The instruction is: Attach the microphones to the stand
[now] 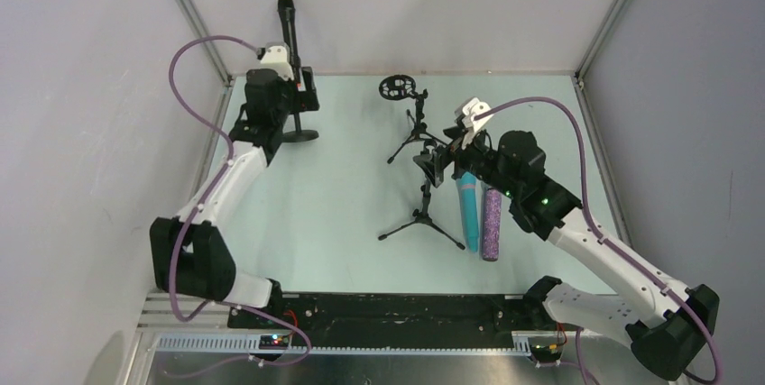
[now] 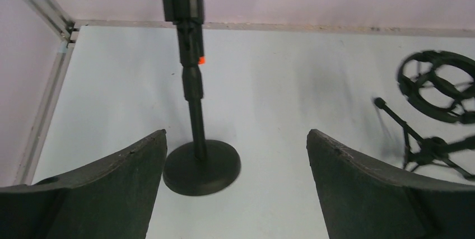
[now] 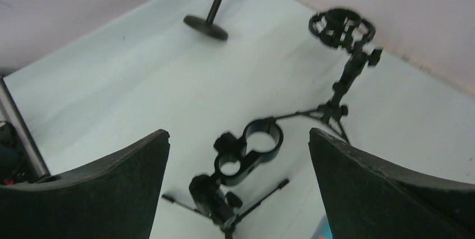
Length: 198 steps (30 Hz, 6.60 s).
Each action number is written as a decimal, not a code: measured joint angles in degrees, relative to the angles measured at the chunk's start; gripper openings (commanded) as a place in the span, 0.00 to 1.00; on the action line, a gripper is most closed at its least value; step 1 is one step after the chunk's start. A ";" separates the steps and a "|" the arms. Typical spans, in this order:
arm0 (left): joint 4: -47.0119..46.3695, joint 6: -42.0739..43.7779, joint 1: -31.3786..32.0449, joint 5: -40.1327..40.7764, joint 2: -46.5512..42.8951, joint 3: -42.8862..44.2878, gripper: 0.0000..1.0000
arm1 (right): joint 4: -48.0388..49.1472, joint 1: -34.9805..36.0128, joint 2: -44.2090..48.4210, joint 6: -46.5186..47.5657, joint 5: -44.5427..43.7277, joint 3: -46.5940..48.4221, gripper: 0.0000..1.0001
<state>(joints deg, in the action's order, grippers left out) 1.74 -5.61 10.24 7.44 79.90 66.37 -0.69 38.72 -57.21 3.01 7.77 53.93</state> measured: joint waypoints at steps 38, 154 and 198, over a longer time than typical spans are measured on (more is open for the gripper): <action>11.34 -0.57 -9.18 -8.79 39.23 31.26 0.01 | -7.23 -0.83 1.01 -4.22 -3.06 -3.48 0.99; -78.77 -0.52 -9.35 -19.08 0.90 -43.60 1.00 | -5.49 -0.96 4.22 -4.87 -3.76 -6.27 0.99; 6.64 -32.83 23.80 1.57 -25.05 -33.42 1.00 | -12.15 -16.92 9.51 -31.08 15.76 -6.78 0.99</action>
<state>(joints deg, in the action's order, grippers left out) 8.38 -38.44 34.04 9.02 54.85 32.95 -12.84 21.80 -47.70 -28.08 23.53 47.16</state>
